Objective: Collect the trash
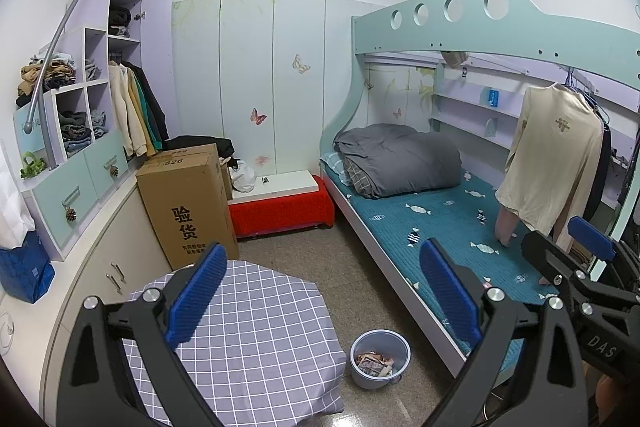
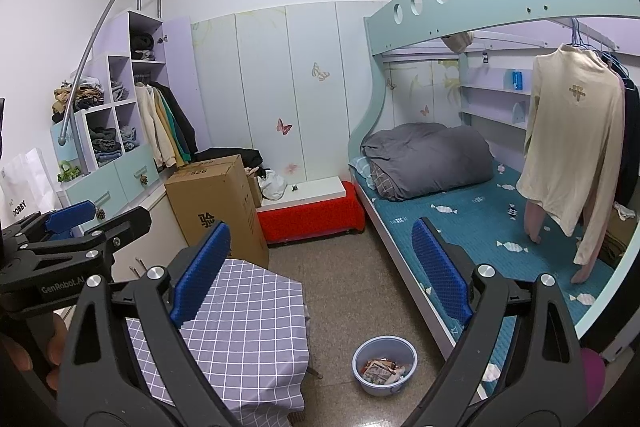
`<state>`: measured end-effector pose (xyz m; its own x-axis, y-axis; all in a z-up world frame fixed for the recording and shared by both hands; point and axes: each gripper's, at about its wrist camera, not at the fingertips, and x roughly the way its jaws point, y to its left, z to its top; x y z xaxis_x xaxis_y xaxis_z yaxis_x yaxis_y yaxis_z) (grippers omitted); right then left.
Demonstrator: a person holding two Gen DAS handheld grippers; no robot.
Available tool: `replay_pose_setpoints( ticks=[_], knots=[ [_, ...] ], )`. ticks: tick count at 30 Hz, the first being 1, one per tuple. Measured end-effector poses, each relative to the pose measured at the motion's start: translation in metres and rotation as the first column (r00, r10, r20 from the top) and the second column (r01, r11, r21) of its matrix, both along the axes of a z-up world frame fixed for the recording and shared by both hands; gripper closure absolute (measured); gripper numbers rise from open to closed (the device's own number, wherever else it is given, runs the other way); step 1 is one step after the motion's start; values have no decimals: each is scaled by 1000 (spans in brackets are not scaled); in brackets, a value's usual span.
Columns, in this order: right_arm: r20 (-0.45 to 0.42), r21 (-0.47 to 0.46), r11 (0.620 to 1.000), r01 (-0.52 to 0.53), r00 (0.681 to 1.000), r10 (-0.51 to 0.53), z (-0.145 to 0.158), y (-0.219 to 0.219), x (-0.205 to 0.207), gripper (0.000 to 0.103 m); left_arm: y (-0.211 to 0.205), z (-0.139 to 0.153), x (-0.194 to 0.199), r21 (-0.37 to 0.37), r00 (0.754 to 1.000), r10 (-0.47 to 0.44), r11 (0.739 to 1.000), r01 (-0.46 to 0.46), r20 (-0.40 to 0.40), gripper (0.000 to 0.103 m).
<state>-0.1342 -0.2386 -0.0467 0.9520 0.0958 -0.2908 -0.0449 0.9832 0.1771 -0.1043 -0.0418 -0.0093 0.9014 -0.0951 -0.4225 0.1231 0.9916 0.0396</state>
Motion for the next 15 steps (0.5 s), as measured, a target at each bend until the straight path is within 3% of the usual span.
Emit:
replay_pose_setpoints(
  ticks=[15],
  knots=[
    [-4,-4,1000,1,1000,-1,0,1,0,12,-1,0,0,0,1000,1,1000,-1,-1,8]
  ],
)
